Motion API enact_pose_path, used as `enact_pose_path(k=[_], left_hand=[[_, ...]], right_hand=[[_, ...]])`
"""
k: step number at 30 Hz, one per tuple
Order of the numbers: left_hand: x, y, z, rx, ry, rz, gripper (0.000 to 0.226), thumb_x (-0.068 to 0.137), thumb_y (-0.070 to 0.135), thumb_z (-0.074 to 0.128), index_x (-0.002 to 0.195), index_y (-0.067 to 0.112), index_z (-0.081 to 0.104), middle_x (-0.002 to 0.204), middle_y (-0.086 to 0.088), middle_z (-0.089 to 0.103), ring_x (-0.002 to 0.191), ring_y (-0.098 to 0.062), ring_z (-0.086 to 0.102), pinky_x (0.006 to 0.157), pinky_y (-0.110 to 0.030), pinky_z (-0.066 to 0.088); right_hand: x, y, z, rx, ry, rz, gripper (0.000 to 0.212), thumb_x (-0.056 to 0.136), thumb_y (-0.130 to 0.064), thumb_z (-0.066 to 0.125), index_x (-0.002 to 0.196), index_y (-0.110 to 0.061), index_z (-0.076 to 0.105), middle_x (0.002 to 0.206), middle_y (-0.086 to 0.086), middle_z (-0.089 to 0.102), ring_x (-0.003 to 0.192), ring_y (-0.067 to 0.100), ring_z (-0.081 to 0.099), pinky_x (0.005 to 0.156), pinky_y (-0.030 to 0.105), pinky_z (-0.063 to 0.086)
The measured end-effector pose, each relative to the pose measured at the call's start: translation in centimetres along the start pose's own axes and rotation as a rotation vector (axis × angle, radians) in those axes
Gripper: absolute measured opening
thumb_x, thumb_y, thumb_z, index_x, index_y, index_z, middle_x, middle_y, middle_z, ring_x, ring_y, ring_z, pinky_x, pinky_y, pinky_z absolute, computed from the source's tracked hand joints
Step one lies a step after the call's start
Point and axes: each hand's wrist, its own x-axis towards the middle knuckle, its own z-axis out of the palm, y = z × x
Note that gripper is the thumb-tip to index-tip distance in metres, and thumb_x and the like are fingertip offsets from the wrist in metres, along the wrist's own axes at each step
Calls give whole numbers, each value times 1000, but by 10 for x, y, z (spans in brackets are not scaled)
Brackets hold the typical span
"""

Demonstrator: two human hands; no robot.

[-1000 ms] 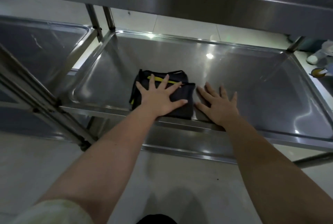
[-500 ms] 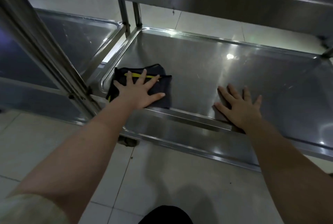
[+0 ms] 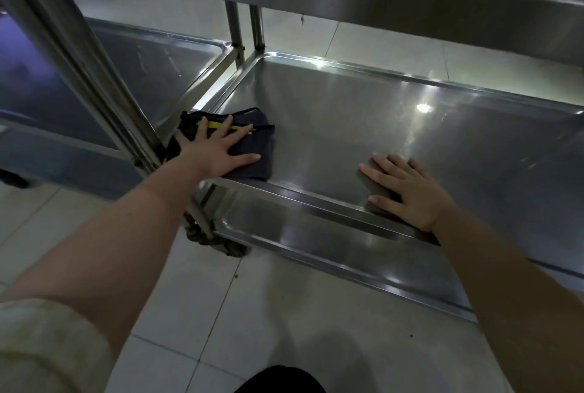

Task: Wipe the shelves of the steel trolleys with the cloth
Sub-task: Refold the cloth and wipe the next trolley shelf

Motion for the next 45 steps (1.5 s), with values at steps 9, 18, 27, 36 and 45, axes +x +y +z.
enact_pose_path(k=[9,18,27,36,45], left_hand=[[-14,176,27,18,45,312,90,61,100,13,142,66,-6,163,15,-12,147,-39,-16,101,-78,-6],[-17,1,7,0,18,39,100,41,107,3,134,74,-11,162,20,-12,151,-29,-7,109,-72,3],[-59,168,40,57,34,303,83,68,96,6,142,64,-11,163,11,-17,146,-45,-16,100,-79,-4],[-97,158,51,-216,428,583,73,84,70,55,142,25,51,154,-5,40,147,-30,25,119,-55,12],[-126,148,43,-151,757,794,43,79,25,78,120,11,70,109,-6,73,99,-26,70,93,-43,46]], right_hand=[[0,7,3,45,-18,134,85,79,-88,11,151,-47,-4,162,-18,-3,151,18,-3,121,37,-4],[0,1,1,27,1,200,92,68,-92,6,151,-52,-1,164,-17,0,151,23,-2,121,47,-5],[-3,7,12,355,263,429,64,91,-69,38,150,-47,23,155,3,36,142,34,29,119,53,13],[-57,-51,14,81,566,-137,72,71,-69,70,120,-16,68,136,10,58,126,35,51,106,45,35],[-82,-68,-14,375,808,-54,24,90,-14,57,102,1,72,95,14,72,89,20,59,85,31,43]])
